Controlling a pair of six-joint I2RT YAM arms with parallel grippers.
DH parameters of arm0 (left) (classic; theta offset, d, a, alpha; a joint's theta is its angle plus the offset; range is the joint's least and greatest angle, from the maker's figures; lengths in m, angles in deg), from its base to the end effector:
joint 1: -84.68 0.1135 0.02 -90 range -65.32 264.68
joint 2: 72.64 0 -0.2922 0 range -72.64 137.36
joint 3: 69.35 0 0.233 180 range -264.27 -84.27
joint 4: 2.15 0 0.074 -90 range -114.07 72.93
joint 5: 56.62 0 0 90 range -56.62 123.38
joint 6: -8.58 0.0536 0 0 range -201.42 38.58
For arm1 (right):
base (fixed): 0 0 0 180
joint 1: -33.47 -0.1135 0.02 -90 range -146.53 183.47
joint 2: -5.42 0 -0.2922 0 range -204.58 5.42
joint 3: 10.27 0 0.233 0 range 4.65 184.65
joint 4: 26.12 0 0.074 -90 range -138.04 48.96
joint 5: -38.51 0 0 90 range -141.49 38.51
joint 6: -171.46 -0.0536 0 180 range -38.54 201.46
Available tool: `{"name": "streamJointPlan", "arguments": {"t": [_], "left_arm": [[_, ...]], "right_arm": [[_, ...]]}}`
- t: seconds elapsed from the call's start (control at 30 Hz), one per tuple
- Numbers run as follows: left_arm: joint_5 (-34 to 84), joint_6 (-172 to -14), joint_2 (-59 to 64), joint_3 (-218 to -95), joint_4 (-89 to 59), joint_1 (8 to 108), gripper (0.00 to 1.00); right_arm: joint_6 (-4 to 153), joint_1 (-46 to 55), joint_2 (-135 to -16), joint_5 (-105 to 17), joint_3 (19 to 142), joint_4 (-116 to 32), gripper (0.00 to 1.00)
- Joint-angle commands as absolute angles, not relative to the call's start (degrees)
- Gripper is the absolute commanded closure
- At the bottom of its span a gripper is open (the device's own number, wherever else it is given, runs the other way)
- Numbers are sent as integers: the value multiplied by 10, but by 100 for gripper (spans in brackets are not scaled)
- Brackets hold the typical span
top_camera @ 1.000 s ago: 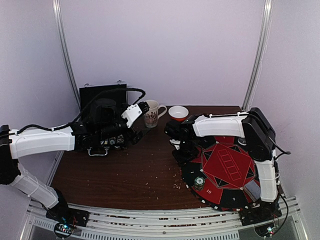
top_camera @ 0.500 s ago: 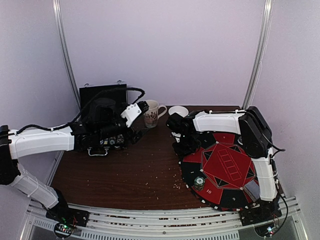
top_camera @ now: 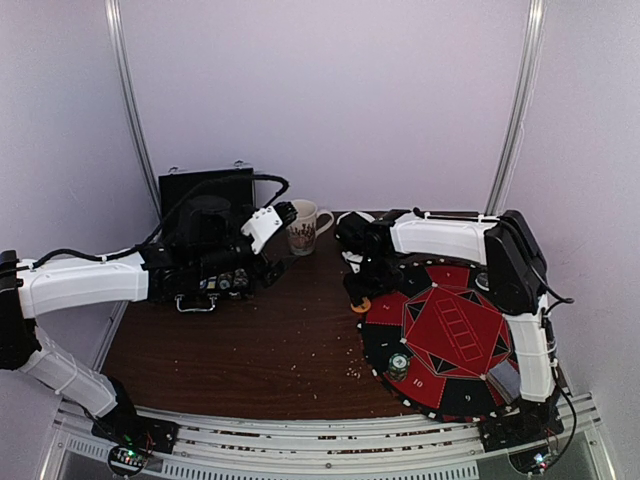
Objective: Distribute texas hold em gaming equipment
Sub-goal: Move the big blind button to position 2, then adjust the big blind button at position 2.
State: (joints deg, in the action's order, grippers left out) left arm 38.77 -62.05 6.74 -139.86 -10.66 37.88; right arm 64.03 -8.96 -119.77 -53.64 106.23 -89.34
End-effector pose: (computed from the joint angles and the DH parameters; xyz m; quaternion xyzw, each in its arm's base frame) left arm 0.2213 -0.2283 0.3267 0.4161 0.6896 -0.1034 0.5836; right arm 0.3396 0.3077 0.1958 -0.2108 0.9646 0.0624 0.1455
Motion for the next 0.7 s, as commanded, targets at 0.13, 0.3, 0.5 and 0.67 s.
{"name": "streamJointPlan", "arguments": {"t": [0.13,0.3,0.5,0.67], "left_arm": [[390,-616,49,-1395,-79,388,2],[389,-617,48,-1395,-78,390,2],[389,-616,47,-1395,-78,392,2],[388,-616,49,-1394,-78,394,2]], "right_arm": [[660,-88,-1274,-532,1143,-905,34],[662,-90,-1296,-557,1144,-913,37],[667,-100,-1274,-591,1110,-924,49],[663,-101,-1245,-613,1085,-925,55]]}}
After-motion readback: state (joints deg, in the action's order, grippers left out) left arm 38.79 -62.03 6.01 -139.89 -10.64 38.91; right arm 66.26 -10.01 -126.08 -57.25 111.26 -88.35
